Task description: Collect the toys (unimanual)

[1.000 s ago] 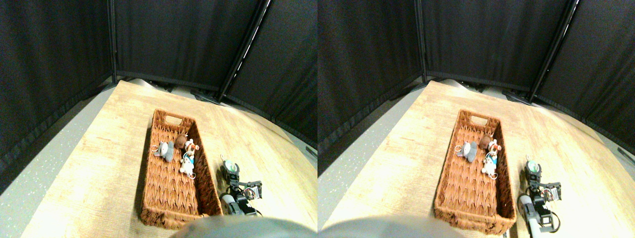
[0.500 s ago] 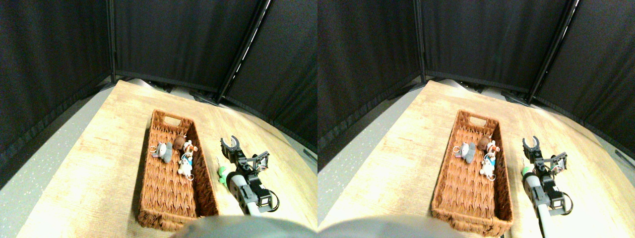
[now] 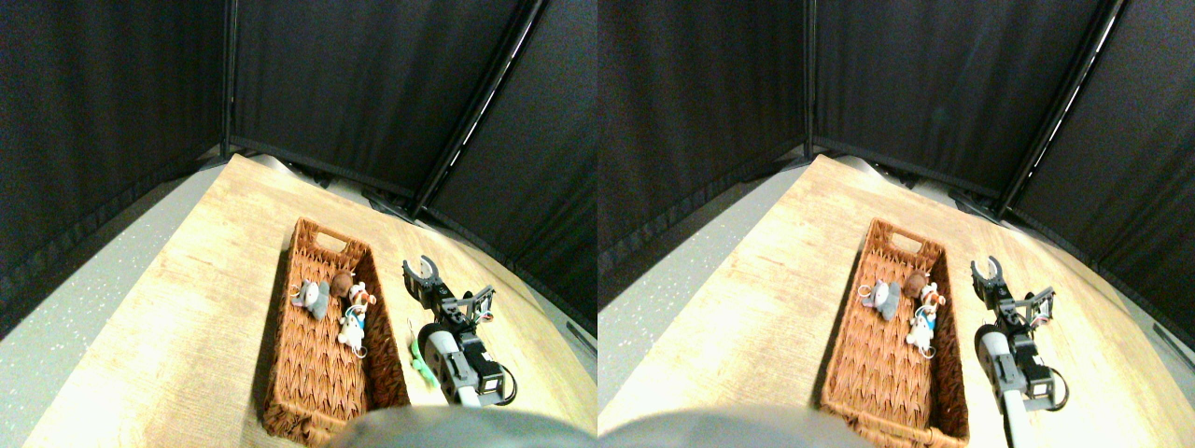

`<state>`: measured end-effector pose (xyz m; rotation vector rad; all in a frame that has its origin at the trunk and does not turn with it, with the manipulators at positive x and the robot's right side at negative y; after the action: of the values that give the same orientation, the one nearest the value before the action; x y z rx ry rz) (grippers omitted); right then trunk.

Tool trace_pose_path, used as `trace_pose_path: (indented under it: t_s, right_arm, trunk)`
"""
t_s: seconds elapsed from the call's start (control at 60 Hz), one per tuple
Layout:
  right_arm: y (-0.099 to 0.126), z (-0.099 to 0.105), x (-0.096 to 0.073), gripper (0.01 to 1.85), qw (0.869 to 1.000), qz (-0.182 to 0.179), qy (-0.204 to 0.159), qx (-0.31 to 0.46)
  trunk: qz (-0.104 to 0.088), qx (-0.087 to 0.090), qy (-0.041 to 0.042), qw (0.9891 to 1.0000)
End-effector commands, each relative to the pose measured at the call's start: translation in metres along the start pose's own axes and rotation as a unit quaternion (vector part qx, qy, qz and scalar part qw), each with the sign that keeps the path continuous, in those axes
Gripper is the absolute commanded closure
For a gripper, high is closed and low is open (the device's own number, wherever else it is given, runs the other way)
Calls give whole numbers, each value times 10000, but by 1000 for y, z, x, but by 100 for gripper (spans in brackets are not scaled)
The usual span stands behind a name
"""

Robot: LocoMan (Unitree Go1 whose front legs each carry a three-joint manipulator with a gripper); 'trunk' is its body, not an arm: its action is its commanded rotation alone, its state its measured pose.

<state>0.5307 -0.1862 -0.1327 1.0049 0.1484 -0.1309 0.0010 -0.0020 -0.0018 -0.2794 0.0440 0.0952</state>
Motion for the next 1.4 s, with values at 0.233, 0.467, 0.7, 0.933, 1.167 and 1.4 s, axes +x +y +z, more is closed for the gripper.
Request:
trace_pose_path:
  t_s: [0.233,0.467,0.7,0.933,1.167,1.4]
  right_arm:
    - [-33,20,-2,157,9938,-284,-712,800]
    - [-64,32,-9,104,9930,-667,-258,943]
    - [-90,28,-20,99,9839,-1104,213,1387]
    - [-111,26,-23,103,9746,-1379,312,1736]
    - [-134,18,-16,98,9660,-1769,558,1801]
    - [-154,11,-7,109,9564,-2025,498,2045]
  trunk:
    - [-99,202,21,9997]
    - [-136,260,66,9995]
    - [-104,201,88,9997]
    - [-75,169,107,9998]
    - [-39,149,145,9998]
    - [26,122,177,9998]
